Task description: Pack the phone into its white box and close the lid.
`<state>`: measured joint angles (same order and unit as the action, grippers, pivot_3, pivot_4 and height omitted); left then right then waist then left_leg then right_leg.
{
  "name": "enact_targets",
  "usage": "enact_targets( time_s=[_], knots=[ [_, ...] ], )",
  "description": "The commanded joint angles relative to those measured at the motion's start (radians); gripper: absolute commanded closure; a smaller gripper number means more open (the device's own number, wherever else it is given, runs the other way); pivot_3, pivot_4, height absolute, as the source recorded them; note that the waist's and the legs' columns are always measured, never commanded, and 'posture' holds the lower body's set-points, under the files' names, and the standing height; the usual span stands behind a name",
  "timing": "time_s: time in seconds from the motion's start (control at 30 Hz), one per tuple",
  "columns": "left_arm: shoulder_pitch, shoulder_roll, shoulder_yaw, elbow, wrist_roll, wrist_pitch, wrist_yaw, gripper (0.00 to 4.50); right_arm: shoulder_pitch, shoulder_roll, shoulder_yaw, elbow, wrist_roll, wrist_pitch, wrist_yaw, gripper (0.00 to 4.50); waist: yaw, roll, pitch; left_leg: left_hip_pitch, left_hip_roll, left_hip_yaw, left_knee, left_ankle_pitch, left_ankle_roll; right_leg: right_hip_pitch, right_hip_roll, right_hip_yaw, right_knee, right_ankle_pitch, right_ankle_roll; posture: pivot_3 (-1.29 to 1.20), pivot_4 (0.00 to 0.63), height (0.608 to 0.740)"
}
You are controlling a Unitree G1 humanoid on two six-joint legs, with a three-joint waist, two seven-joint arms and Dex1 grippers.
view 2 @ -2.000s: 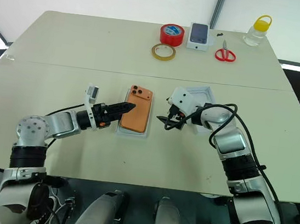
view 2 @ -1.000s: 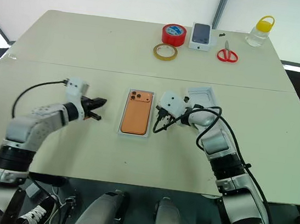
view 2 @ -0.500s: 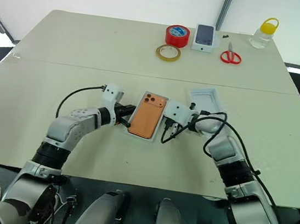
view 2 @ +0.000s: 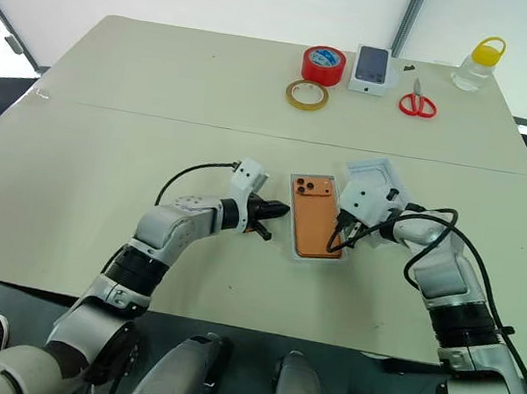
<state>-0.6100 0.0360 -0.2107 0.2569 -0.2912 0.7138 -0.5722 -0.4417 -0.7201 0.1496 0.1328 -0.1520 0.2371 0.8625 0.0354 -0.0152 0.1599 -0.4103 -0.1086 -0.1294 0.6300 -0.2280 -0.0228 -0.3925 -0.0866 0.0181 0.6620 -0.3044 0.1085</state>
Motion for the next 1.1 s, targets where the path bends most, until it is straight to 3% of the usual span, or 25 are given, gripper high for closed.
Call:
enact_targets(
  time_s=[0.03, 0.6, 1.1],
  knots=[
    [-0.054, -0.042, -0.024, 0.019, -0.004, -0.034, -0.042, 4.49, 0.024, 0.015, 0.014, -0.073, 0.033, -0.002, 0.030, 4.46, 0.000, 0.000, 0.000, 0.000, 0.000, 0.000, 0.000, 0.000, 0.000, 0.000, 0.000, 0.000, 0.000, 0.000, 0.000, 0.00, 0.150, 0.740],
    [-0.033, -0.021, -0.022, 0.017, 0.031, -0.061, -0.050, 4.49, 0.079, -0.022, 0.009, -0.143, 0.040, 0.029, 0.084, 4.46, -0.003, 0.000, 0.000, 0.000, 0.001, 0.000, 0.000, 0.000, 0.000, 0.000, 0.001, 0.000, 0.000, 0.000, 0.000, 0.00, 0.150, 0.740],
    [0.003, 0.011, 0.016, -0.030, 0.035, -0.060, -0.040, 4.49, 0.051, -0.050, -0.002, -0.078, -0.005, -0.025, 0.058, 4.46, -0.023, 0.000, 0.000, 0.000, 0.001, 0.000, 0.000, 0.000, 0.000, 0.000, 0.001, 0.000, 0.001, 0.000, 0.000, 0.00, 0.150, 0.740]
  ],
)
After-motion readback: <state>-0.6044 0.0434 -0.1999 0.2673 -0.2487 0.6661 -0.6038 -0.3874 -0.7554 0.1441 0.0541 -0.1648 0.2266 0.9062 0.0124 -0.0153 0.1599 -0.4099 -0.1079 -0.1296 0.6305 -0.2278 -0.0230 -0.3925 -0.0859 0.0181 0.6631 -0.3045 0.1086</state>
